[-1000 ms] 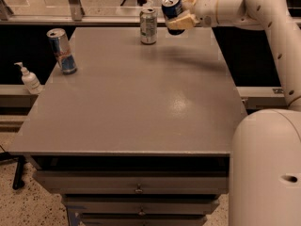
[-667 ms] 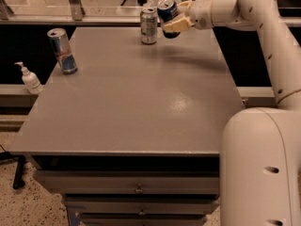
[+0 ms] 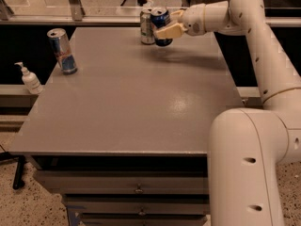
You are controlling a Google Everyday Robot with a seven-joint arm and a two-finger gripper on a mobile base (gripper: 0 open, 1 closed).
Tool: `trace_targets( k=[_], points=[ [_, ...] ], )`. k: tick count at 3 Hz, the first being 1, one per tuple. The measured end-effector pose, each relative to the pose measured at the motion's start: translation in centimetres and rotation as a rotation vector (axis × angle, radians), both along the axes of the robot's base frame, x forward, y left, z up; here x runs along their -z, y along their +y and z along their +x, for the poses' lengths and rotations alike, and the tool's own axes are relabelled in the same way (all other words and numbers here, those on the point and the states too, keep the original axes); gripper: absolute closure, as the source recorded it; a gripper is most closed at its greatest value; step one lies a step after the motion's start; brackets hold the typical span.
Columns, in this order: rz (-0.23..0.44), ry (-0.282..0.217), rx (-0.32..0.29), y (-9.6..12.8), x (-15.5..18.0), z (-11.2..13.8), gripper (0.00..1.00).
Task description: Move pepsi can near 7up can
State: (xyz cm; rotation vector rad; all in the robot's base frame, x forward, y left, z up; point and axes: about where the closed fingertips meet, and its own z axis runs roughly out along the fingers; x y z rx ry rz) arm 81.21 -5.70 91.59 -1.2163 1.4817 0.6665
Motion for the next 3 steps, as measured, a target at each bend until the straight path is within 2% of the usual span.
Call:
trace_targets(
  k=[1, 2, 3],
  points=[
    [0.012, 0.034, 0.004, 0.2, 0.6, 0.4, 1.0],
    [0.005, 0.058, 0.043, -0.1, 1.2, 1.2, 0.84],
    [0.023, 0.09, 0.096, -0.8, 1.7, 2.2, 0.59]
  ],
)
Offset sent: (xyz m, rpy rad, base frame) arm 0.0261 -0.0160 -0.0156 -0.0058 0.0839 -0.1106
